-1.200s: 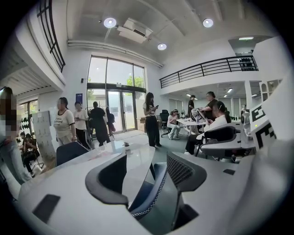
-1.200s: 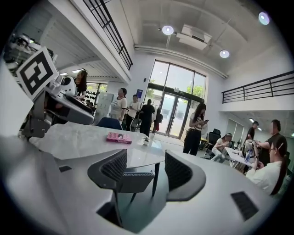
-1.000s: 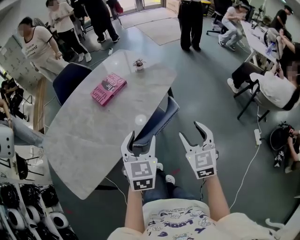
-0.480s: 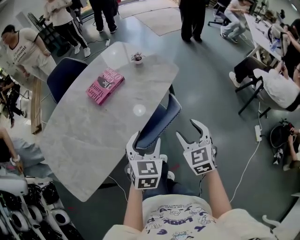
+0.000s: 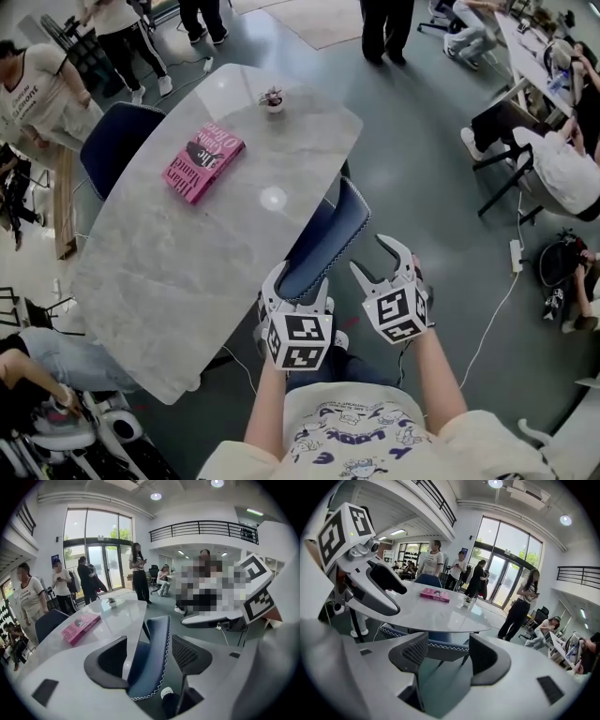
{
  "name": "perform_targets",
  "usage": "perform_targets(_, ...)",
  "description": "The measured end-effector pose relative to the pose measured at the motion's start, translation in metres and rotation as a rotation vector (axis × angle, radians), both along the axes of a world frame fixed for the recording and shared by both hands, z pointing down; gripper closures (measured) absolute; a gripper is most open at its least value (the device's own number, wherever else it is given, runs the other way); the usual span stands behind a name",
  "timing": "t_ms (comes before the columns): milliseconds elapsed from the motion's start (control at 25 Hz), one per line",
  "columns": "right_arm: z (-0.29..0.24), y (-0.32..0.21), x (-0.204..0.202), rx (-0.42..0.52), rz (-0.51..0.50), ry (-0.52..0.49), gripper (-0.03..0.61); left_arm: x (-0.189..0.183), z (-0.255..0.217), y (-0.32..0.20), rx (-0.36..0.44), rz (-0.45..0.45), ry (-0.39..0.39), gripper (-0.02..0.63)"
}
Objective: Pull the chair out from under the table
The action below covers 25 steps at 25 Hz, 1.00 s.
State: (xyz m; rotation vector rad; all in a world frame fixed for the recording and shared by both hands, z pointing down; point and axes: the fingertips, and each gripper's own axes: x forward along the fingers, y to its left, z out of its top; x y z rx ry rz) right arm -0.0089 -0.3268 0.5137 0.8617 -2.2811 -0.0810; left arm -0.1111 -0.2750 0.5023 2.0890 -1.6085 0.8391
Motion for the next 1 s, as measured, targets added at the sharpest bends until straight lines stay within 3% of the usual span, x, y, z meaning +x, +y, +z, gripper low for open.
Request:
perform_targets(760, 0.073, -0.011, -0.009, 0.012, -0.193, 0.286, 0.268, 0.012, 0.097, 0.005, -0.229, 0.104, -0.051, 0.311)
perform_targets(1000, 0.081, -0.025, -0.019, 0.054, -0.258, 0.350, 0.249, 0.012, 0.108, 0.000, -0.240, 0.133, -0.055, 0.385)
